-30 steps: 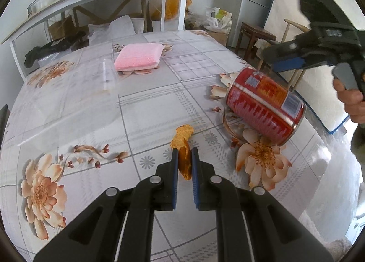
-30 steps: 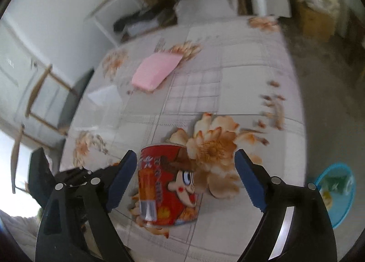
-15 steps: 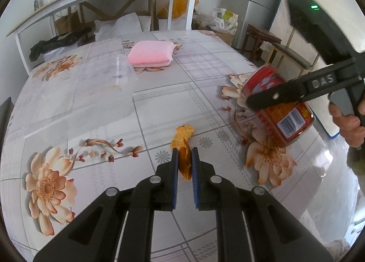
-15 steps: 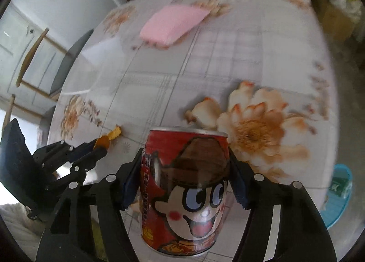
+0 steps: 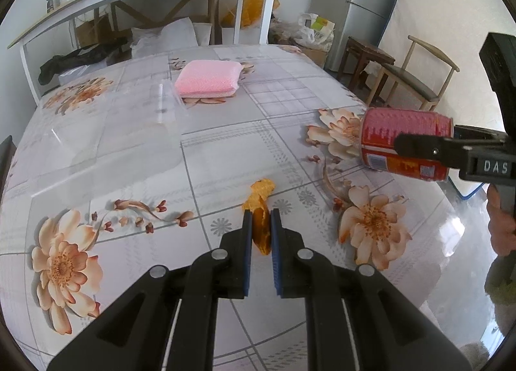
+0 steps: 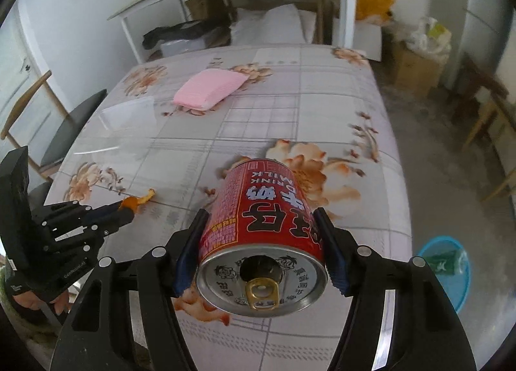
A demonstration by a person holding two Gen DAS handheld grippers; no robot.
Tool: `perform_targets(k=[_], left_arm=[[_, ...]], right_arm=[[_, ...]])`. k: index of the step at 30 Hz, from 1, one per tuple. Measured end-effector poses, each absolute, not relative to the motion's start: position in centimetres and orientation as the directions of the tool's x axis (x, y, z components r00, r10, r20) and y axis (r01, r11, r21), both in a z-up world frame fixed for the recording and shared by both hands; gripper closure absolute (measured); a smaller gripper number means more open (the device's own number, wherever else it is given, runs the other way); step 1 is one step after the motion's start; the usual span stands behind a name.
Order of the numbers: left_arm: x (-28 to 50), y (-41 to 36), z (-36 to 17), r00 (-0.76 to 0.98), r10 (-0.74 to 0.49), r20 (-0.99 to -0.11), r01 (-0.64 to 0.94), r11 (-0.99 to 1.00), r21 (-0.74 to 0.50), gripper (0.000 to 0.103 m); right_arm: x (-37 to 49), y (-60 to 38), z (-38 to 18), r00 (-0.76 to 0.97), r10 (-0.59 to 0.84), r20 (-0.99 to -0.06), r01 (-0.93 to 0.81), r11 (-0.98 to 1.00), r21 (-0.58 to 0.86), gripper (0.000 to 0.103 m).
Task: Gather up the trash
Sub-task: 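Lift the red can with the right gripper and turn it upright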
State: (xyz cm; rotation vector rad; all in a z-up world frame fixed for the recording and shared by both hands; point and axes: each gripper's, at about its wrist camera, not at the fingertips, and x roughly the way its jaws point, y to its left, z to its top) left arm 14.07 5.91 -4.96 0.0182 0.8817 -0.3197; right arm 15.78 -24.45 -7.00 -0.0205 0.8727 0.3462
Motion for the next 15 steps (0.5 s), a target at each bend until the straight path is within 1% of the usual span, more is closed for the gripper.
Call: perform_targets(k=[3, 6, 15], left_arm=[[14.0, 5.5, -4.7, 0.585, -0.281, -0.761, 0.292, 0.948, -0.125, 0.093], [14.0, 4.9, -4.5, 0.569, -0.294, -0.768, 0.305, 0.943, -0.135, 0.093], [13.6, 3.1, -3.4, 0.557, -0.327, -0.763, 0.351, 0.926, -0.141, 0.093]], right_arm=[[15.2, -24.7, -6.9, 0.598, 0.277, -0.752, -0.295, 0.948, 0.114, 0.041], [15.2, -24.9, -7.0, 0.582, 0.254, -0.772, -0.261, 0.958, 0.118, 0.041], [15.3, -25.9, -6.5, 0.514, 0.261, -0.817, -0.227, 0.96, 0.164, 0.041]])
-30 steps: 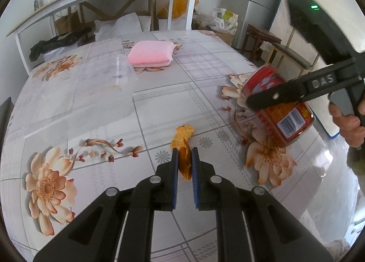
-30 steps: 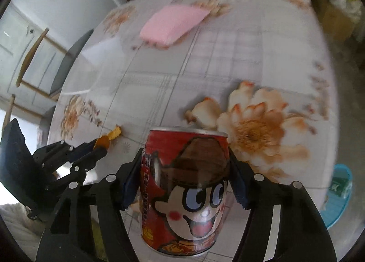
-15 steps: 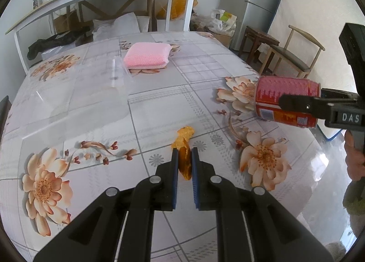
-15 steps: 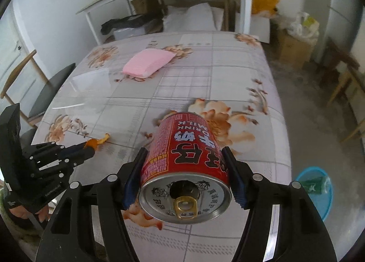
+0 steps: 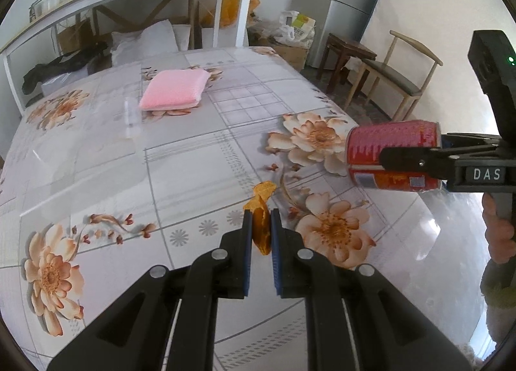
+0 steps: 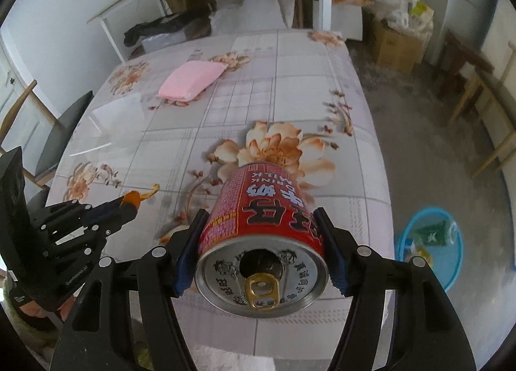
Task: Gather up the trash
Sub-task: 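Lift the red can with the right gripper and turn it upright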
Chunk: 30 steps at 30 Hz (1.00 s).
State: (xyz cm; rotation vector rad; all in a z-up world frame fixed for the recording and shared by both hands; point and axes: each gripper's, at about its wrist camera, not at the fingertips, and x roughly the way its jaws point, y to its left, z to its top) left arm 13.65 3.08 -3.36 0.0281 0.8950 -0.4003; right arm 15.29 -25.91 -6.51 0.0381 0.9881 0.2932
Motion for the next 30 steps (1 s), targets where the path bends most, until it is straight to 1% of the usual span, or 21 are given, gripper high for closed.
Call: perform_targets(k=[5, 15, 24, 30], left_arm=[[14.2, 2.4, -3.9, 0.529, -0.335, -0.78, 0.354, 0.922, -0.156, 0.093], [14.5, 1.3, -4.6, 0.531, -0.297, -0.794, 0.366, 0.925, -0.101, 0.093], [14.5, 1.4, -4.6, 0.538, -0.281, -0.794, 0.355, 0.931, -0.089, 0.093], [14.5, 1.5, -4.5, 0.543, -0.279, -0.792, 0.352, 0.932, -0.087, 0.093]], right_arm=[[16.1, -25.4, -6.7, 0.525, 0.244, -0.815, -0.219, 0.964, 0.148, 0.041], [17.4, -24.4, -7.3, 0.567, 0.223, -0.793, -0.198, 0.971, 0.132, 0.04], [17.6, -24.5, -7.5, 0.581, 0.233, -0.78, -0.183, 0.971, 0.153, 0.038], [17.4, -24.2, -7.3, 0.591, 0.213, -0.778, -0.183, 0.975, 0.127, 0.039]])
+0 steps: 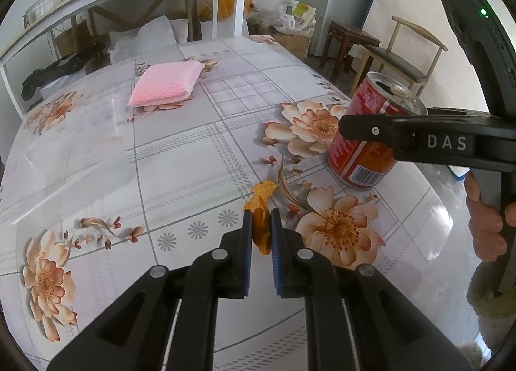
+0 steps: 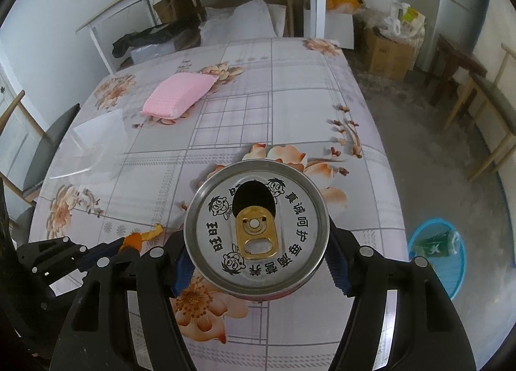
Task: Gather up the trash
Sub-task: 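Lift the red can with the right gripper and turn it upright, then carry the red can in the right gripper over the blue wastebasket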
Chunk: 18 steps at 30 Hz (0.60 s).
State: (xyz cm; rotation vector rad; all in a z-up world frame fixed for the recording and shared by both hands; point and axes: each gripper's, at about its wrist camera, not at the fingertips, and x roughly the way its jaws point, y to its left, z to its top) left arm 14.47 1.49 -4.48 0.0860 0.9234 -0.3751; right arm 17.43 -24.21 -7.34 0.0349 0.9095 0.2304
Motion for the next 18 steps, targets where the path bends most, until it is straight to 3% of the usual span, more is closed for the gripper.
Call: perform_targets(k=[18], left_arm=[[14.2, 1.4, -2.8, 0.569, -0.291, -0.769, 0.366, 0.927, -0.08, 0.093]], right_arm=[[15.6, -26.3, -4.7, 0.646, 0.228, -0.729, -0.166, 0.973, 0.158, 0.04]])
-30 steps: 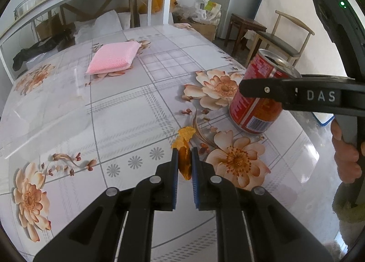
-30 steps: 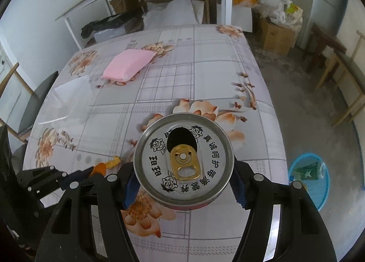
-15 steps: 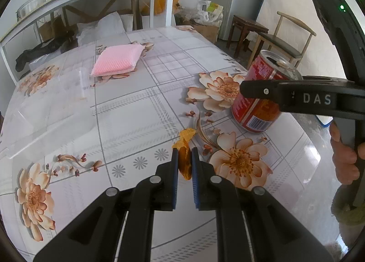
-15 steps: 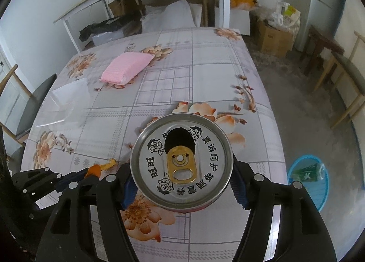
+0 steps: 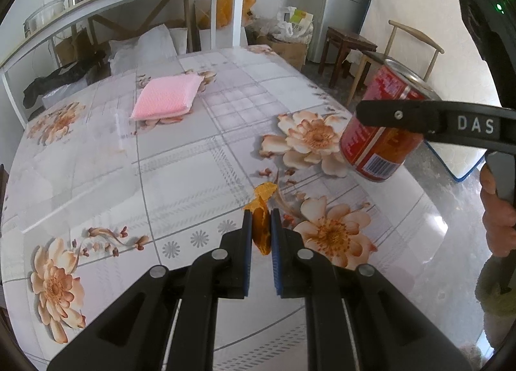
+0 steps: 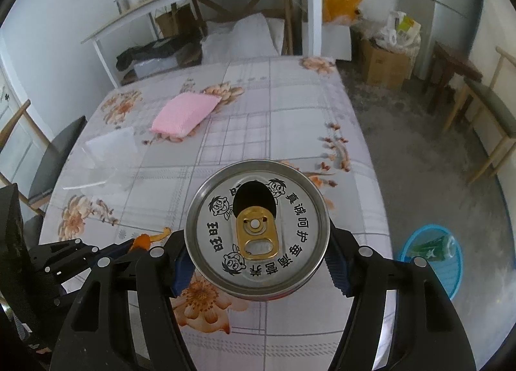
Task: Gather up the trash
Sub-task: 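Carry the red can in the right gripper over the blue wastebasket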
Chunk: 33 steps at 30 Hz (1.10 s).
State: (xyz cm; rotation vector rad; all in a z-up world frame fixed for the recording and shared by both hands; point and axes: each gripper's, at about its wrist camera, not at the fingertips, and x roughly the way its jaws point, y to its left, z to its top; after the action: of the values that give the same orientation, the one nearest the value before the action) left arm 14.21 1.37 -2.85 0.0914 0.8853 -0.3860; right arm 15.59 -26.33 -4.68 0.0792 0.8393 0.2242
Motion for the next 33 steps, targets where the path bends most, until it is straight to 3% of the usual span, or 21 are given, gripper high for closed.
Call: perform_targets(k=[7, 17, 25, 33], left_arm=[[14.4, 0.7, 0.0, 0.573, -0.398, -0.717, 0.427, 0.891, -0.153, 0.093], [15.1, -5.7, 2.8, 0.474, -0.567, -0.674, 0.586, 0.774, -0.239, 0.093], [16.6, -17.6, 2.1, 0.225, -0.646, -0.729, 0.739, 0.601, -0.304, 0.093], [18.2, -30.3, -2.6, 0.024, -0.566, -0.824, 0.789, 0.517, -0.332, 0.092]], right_arm=[[13.0, -32.7, -2.2, 0.713, 0.195, -0.673, -0.043, 0.971, 0.236, 0.04], [7.2, -44.5, -3.0, 0.74, -0.007, -0.673, 0.252, 0.93, 0.267, 0.04], [4.5, -52.0, -8.2, 0.676, -0.058, -0.734, 0.445, 0.827, 0.344, 0.04], [6.2, -58.4, -14.4, 0.603, 0.003, -0.798, 0.546, 0.727, 0.416, 0.04]])
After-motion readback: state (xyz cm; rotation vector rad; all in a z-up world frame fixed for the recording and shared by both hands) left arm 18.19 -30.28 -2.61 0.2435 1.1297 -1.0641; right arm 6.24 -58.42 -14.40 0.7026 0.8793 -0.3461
